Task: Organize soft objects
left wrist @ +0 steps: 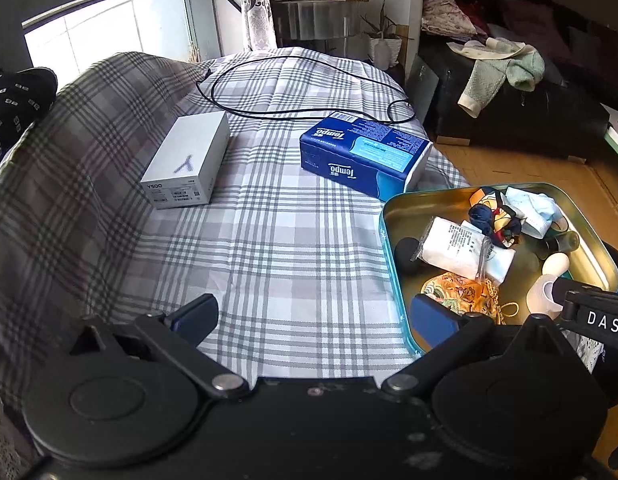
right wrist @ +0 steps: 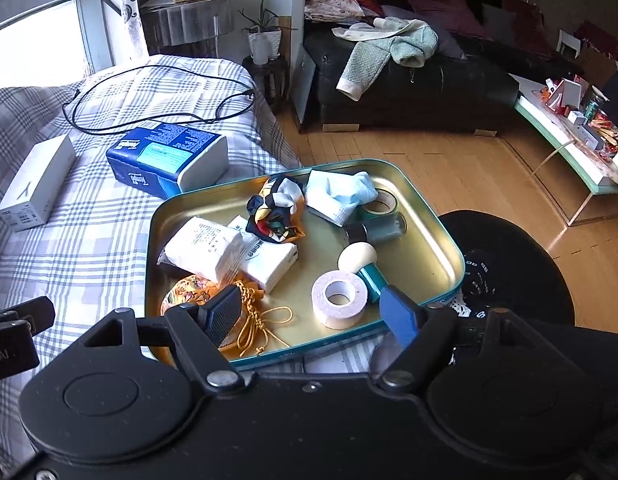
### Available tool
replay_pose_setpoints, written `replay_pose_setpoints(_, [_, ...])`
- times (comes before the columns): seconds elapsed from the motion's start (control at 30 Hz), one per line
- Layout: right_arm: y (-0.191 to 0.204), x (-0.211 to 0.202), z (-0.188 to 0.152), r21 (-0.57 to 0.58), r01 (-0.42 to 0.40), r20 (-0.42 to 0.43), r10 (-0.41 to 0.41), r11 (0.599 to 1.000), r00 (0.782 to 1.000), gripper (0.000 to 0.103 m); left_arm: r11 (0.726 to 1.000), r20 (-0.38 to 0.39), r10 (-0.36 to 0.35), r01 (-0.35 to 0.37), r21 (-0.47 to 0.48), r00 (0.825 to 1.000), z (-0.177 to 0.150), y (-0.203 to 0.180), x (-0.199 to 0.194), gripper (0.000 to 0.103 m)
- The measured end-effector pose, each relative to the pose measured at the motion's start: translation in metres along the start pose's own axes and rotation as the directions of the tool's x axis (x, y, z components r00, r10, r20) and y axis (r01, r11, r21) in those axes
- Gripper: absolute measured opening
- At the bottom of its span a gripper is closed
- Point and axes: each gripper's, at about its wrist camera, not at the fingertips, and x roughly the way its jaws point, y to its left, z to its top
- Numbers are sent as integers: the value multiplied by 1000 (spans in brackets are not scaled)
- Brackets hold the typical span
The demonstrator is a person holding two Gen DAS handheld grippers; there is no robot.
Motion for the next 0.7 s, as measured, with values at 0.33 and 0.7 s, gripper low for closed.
replay_pose_setpoints(0.33, [7,0,-2,-29,-2,2,2,1000,1000,73,1000,-3,3,-3,4,1000,0,0,0,102])
replay_pose_setpoints(0.7, [9,0,-2,-34,-5,1,5,999,1000,73,1000,-9,2,-2,8,1000,0,0,1,102])
